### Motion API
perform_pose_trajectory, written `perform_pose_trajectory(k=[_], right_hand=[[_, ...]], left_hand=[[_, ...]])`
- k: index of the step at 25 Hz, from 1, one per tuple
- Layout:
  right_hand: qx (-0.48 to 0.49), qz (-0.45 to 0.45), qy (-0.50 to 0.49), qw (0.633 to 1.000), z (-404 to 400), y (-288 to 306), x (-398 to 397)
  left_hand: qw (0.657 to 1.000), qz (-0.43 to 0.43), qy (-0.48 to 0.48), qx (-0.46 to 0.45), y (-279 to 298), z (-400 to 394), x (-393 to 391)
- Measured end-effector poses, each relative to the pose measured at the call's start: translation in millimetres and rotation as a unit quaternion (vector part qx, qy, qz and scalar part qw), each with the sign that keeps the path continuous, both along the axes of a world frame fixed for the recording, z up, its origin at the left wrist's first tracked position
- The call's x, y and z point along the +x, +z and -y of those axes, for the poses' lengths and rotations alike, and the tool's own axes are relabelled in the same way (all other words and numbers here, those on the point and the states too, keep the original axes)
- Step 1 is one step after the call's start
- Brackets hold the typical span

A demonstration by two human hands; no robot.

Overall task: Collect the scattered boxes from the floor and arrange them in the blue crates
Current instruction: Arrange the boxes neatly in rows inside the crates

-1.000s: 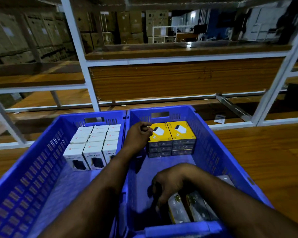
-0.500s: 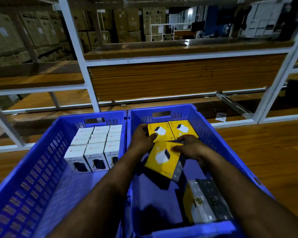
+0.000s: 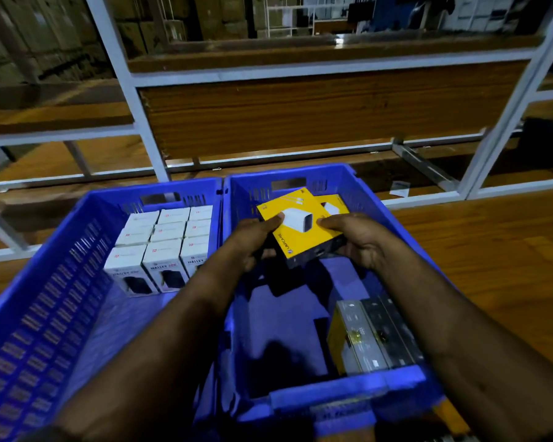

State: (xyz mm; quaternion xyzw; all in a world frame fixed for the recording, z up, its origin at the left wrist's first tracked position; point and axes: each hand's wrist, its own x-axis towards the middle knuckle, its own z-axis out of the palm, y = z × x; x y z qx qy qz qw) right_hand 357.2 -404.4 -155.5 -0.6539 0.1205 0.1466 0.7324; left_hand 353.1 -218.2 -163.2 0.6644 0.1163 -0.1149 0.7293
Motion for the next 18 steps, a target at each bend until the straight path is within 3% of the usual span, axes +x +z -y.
perform_pose_trajectory(k=[7,10,12,14,16,18], right_hand=[[-0.002,-0.012,-0.001,1.0,-1.4,-0.1,-4.1],[-0.027,0.074,-0.044,0.996,-6.3,2.7,-6.6],[-0.094,0.167,-0.07,0.979,-8.3,6.6,-9.5],[-0.163,0.237,-0.028,0.957,-10.9,8.3,-13.4],[-0.135,0.259,0.065,0.954,-16.3,9.4,-18.9],[-0.11,0.257,0.096,0.955,-20.5,10.3,-21.5]], left_hand=[[1.0,0.006,-0.016,-0.002,1.2,0.9,-3.1],[0.998,0.043,0.027,0.035,1.3,3.5,-4.3],[0.999,0.036,0.004,-0.003,3.4,5.8,-4.3],[0.996,0.017,-0.064,-0.059,10.8,9.0,-9.9],[0.988,0.011,-0.102,-0.115,10.7,7.4,-9.4],[0.983,0.037,-0.109,-0.146,7.6,6.1,-7.4]])
